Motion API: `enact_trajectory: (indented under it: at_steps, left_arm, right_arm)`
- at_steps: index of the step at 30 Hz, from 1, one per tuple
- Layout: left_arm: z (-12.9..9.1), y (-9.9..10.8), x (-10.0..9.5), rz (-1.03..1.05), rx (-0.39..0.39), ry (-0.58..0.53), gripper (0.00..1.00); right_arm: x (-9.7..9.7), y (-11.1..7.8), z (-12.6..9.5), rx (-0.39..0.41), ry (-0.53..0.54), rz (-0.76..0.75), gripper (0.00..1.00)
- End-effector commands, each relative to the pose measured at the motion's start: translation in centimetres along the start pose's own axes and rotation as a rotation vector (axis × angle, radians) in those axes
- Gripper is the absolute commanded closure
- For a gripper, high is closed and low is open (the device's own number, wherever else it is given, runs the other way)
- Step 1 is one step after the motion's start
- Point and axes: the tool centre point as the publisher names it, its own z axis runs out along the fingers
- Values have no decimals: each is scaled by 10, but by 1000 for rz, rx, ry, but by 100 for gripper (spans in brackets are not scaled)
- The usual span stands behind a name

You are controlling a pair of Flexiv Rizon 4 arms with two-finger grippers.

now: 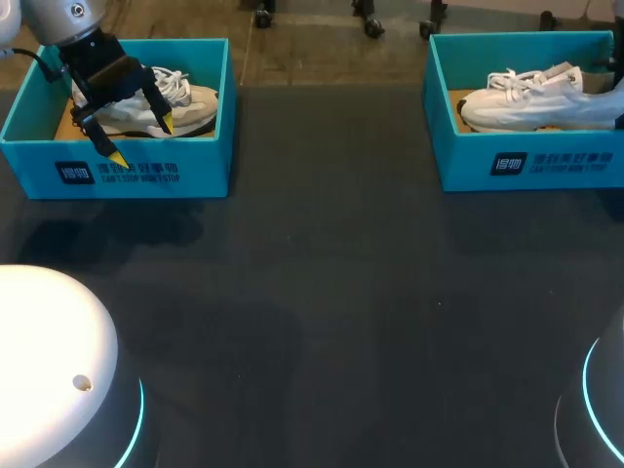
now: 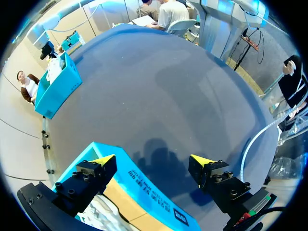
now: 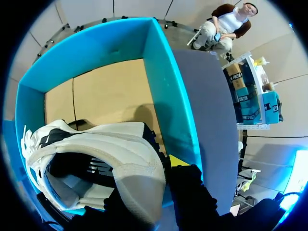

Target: Take the shoe out of the shoebox, open the shoe tongue, remove and reinsert the insole, then place the shoe into the shoebox

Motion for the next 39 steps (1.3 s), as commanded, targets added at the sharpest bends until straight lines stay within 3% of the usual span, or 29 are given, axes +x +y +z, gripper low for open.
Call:
enact_trajectory:
  at_steps: [1, 17, 39]
  left_arm:
    - [0, 1, -1, 1, -1, 3, 0]
    - [0, 1, -1, 1, -1, 3, 0]
    - [0, 1, -1, 1, -1, 3, 0]
  right_arm:
    - [2, -3, 5, -10, 5, 0, 100]
    - [4, -11, 17, -38, 35, -38, 100]
    - [13, -2, 50, -25, 53, -66, 100]
